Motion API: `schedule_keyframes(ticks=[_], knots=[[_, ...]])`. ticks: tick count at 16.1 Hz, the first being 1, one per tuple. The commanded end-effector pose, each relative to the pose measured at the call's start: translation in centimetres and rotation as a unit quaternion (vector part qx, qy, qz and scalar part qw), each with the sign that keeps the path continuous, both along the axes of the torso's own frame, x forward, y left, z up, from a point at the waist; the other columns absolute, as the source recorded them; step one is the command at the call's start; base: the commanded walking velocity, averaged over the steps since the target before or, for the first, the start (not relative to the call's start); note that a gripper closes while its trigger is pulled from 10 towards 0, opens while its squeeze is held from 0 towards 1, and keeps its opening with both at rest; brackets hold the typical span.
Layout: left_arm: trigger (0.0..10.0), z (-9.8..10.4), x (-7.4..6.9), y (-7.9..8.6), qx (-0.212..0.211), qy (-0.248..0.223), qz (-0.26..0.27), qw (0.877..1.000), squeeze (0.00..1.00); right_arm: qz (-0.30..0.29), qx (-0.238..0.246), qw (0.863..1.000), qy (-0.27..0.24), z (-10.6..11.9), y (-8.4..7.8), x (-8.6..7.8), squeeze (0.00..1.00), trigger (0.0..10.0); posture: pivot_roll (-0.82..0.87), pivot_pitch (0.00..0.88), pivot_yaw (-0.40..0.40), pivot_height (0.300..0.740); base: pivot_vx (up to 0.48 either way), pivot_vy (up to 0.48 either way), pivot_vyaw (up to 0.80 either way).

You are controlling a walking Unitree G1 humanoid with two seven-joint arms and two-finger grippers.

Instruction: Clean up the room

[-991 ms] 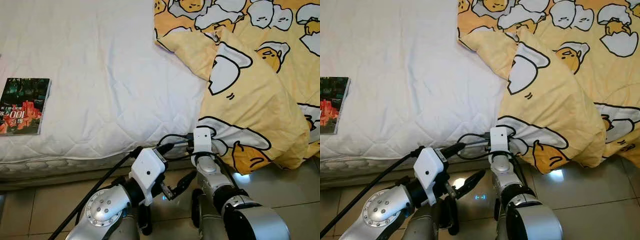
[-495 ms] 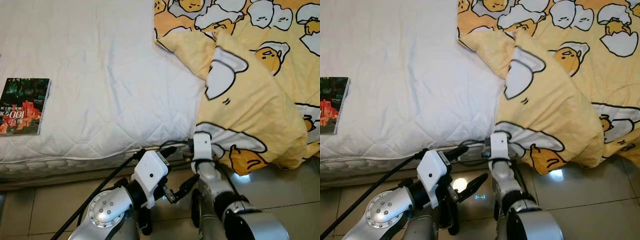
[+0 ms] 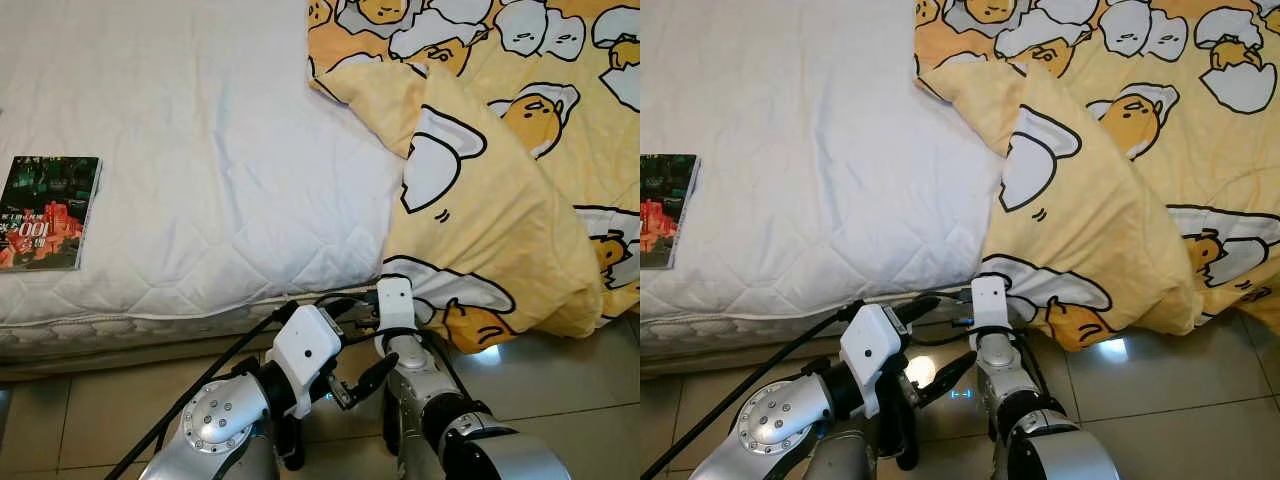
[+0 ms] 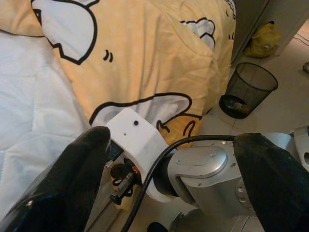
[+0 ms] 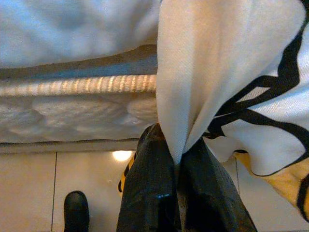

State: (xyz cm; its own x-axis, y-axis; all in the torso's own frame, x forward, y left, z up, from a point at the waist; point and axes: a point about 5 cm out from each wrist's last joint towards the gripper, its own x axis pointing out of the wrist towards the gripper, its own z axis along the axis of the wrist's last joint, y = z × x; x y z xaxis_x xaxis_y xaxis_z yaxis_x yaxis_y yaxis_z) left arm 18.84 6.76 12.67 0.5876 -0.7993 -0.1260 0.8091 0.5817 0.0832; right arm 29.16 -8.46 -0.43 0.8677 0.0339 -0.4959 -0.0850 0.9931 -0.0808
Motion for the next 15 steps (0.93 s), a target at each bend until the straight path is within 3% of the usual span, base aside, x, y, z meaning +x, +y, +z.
schedule_keyframes(ticks=[1,2,3,7,8,11,12,15], knots=[[10.0,-0.8,-0.3,0.2,0.011,0.014,-0.002,1.0,0.0,0.018,-0.001,0.999,0.03,-1.0,0.8,-1.1,0.0,0.0,0.08,0.336,0.077,0.719,0.0,0.0,0.0],[10.0,-1.0,-0.3,0.3,0.014,0.015,-0.001,1.0,0.0,0.018,-0.001,0.999,0.03,-1.0,0.8,-1.2,0.0,0.0,0.08,0.336,0.077,0.719,0.0,0.0,0.0],[10.0,-1.1,-0.3,0.5,0.017,0.016,0.005,1.0,0.0,0.015,0.003,0.999,0.038,-1.2,0.8,-1.3,0.0,10.0,0.08,0.334,0.077,0.719,0.0,0.0,0.0],[10.0,-1.2,-0.1,0.6,0.021,0.016,0.018,0.999,0.0,0.045,0.015,0.996,0.078,-2.1,1.6,-2.4,0.0,10.0,0.08,0.337,0.073,0.719,0.0,0.0,0.0],[10.0,-1.2,-0.1,0.6,0.019,0.016,0.017,1.0,0.0,0.114,0.027,0.987,0.109,-2.6,2.9,-3.2,0.0,10.0,0.08,0.338,0.071,0.719,0.0,0.0,0.0],[10.0,-1.2,-0.1,0.4,0.015,0.016,0.015,1.0,0.0,0.233,-0.002,0.96,0.158,-3.5,3.4,-4.6,0.0,10.0,0.07,0.34,0.072,0.719,0.0,0.0,0.0],[10.0,-1.2,-0.1,0.4,0.014,0.015,0.015,1.0,0.0,0.241,-0.005,0.957,0.161,-3.6,3.3,-4.6,0.0,10.0,0.07,0.34,0.072,0.719,0.0,0.0,0.0],[10.0,-1.2,0.1,0.2,0.021,0.012,0.011,1.0,0.0,0.319,-0.004,0.929,0.188,-3.5,3.1,-4.7,0.0,10.0,0.07,0.342,0.073,0.719,0.0,0.0,0.0]])
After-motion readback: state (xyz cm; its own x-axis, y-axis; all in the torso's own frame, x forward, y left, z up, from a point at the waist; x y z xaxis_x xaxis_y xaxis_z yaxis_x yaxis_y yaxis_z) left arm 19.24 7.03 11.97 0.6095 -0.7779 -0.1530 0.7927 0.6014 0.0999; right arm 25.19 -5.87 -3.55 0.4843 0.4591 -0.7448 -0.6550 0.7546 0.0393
